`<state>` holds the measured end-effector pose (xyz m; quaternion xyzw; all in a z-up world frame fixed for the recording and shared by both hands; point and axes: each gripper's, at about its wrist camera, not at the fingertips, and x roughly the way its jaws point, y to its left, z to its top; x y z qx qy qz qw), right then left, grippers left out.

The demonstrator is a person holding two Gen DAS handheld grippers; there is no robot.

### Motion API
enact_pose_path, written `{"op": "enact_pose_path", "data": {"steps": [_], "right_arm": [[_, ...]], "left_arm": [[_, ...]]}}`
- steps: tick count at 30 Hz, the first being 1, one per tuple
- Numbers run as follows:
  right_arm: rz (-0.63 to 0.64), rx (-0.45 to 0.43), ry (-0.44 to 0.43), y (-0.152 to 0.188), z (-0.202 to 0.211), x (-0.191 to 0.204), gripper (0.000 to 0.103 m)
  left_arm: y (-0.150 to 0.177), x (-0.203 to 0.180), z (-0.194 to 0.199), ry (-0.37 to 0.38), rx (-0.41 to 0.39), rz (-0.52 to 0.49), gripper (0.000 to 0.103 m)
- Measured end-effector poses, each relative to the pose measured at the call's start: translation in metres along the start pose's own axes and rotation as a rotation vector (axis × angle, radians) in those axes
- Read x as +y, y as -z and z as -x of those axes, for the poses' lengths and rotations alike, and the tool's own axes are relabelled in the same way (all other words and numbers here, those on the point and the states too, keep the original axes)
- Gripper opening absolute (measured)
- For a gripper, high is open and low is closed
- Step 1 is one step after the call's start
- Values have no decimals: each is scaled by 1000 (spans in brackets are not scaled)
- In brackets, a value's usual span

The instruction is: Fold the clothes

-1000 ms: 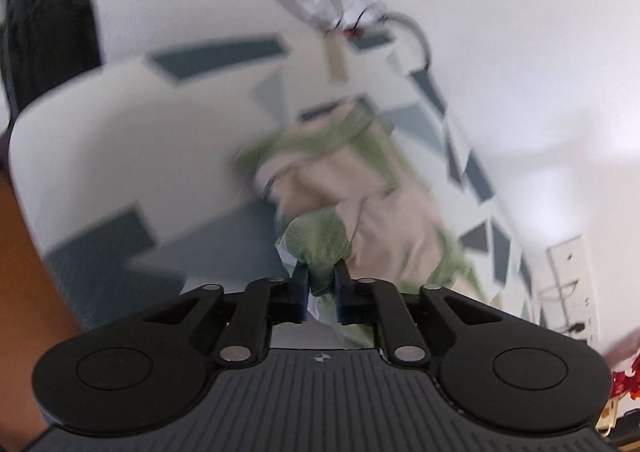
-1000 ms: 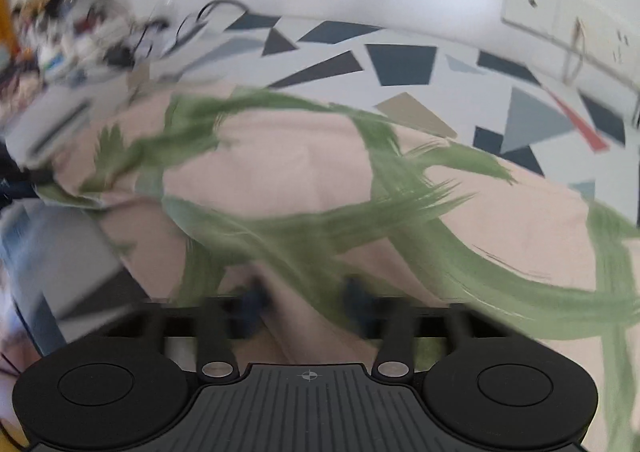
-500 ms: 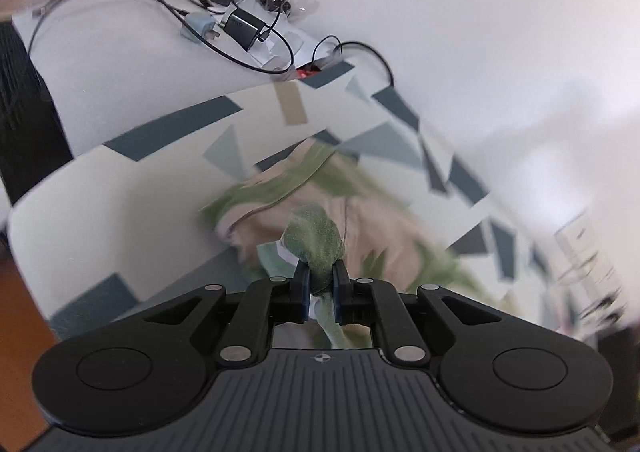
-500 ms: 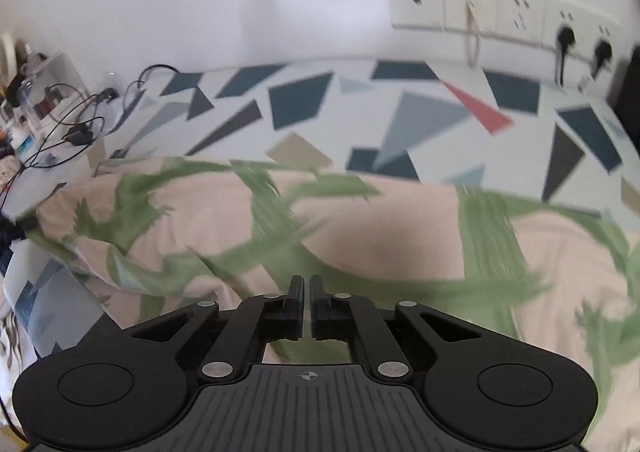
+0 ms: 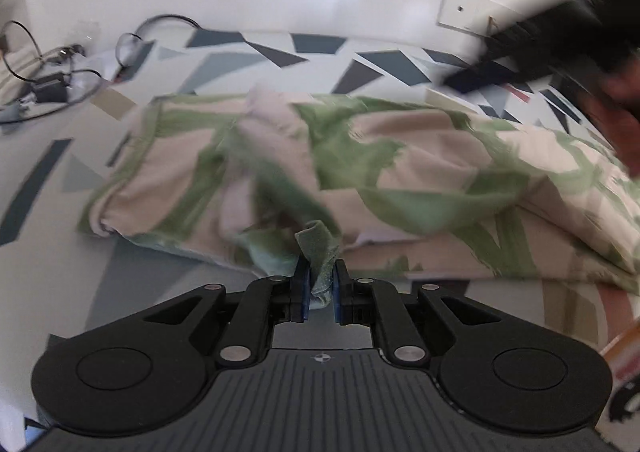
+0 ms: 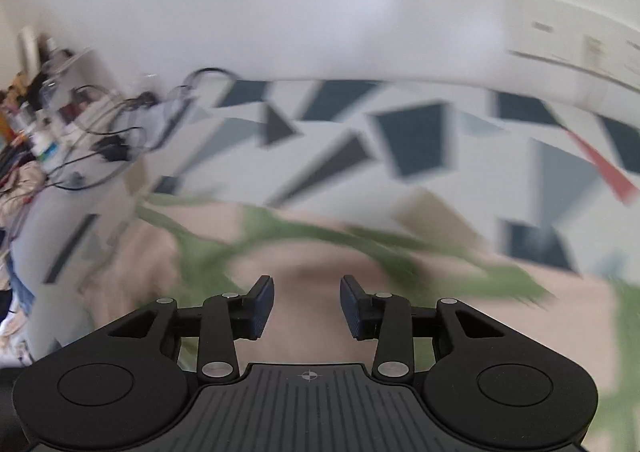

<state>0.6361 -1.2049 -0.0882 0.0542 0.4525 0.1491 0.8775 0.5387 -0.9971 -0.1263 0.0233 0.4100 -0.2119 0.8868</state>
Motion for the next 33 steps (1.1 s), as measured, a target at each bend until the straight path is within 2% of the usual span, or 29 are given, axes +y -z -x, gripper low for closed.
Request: {"op": "enact_pose_path", "data": {"steps": [1, 4, 6, 9, 11, 12, 13, 15, 16, 18, 21, 24, 26, 28, 29, 33], "right_arm": [[33, 1, -4, -10, -10, 13, 37], [132, 5, -18, -40, -40, 54, 50], [184, 9, -17, -54, -55, 73, 50], [203, 26, 25, -49, -59, 70, 50], [215, 37, 53, -46, -62, 68, 44], [221, 43, 67, -44, -63, 67, 39], [228, 49, 81, -43, -64, 66, 29], [240, 60, 109, -40, -67, 63, 22], [246, 66, 123, -38, -68, 62, 14], [222, 73, 148, -34, -68, 52, 13], [72, 66, 181, -24, -52, 12, 14], [21, 25, 170, -16, -34, 1, 21], [27, -33, 120, -17, -25, 12, 41], [72, -72, 65, -21, -23, 32, 55], [109, -74, 44, -23, -26, 44, 57], [247, -62, -18, -29, -46, 85, 57]], "left_arm": [[1, 4, 1, 16, -1, 19, 11], [2, 15, 2, 57, -4, 65, 11], [4, 17, 1, 74, -3, 78, 11], [4, 13, -1, 83, 5, 42, 12], [2, 12, -2, 95, 11, 17, 14], [1, 12, -2, 107, 17, 9, 21], [0, 12, -2, 121, 22, 2, 29], [-1, 13, 0, 145, 32, -9, 40], [-1, 13, 3, 141, 33, -10, 46], [-1, 15, 8, 127, 34, -11, 57], [-1, 23, 14, 99, 32, 47, 58], [-3, 30, 17, 93, 28, 126, 59], [-4, 35, 19, 90, 25, 179, 62], [-7, 37, 17, 81, 31, 225, 62], [-9, 37, 13, 71, 41, 243, 62], [-16, 17, 3, -74, 70, 155, 62]]}}
